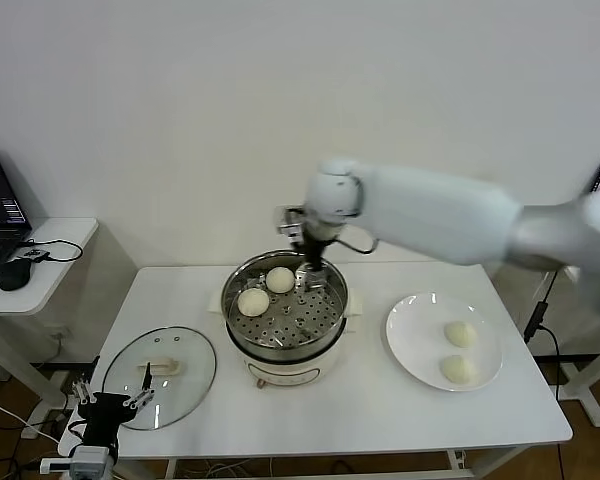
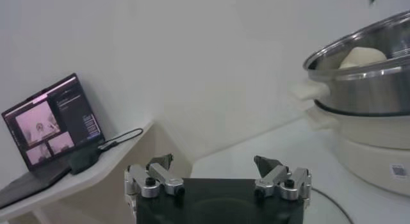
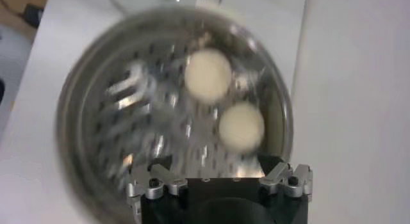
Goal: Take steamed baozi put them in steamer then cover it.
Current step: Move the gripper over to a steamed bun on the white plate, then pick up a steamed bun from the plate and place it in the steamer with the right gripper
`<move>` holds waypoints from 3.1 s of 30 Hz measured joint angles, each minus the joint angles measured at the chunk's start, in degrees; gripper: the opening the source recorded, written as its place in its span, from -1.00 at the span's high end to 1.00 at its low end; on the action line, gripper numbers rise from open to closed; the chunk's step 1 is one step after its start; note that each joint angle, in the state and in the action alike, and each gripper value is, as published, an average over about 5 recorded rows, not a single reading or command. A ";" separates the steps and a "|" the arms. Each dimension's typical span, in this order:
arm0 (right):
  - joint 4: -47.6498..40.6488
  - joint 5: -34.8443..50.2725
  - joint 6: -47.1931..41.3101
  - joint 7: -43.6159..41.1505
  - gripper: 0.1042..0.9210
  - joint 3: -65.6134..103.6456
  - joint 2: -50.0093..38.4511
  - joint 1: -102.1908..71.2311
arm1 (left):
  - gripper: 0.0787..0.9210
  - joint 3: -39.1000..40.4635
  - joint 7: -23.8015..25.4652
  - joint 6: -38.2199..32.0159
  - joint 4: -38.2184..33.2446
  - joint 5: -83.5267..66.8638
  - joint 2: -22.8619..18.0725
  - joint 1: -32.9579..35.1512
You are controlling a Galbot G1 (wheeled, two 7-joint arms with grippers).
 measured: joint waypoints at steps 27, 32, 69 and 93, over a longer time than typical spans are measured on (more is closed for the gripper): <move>9.15 -23.84 14.29 -6.69 -0.76 21.98 -35.21 -30.73 | -0.77 3.38 0.14 0.30 0.68 3.27 -1.68 1.58; 7.59 -26.53 14.93 -6.05 -0.76 24.42 -35.29 -35.29 | -0.77 3.01 0.12 0.31 0.78 3.26 -1.56 1.71; -1.37 -32.06 14.99 -5.02 -0.24 30.32 -29.45 -44.04 | -0.77 2.11 -0.13 0.20 2.11 3.10 -1.64 1.05; 2.63 -18.74 12.39 -6.70 -0.22 16.98 -27.12 -16.37 | -0.77 1.31 -0.21 0.21 1.05 2.11 -0.41 0.71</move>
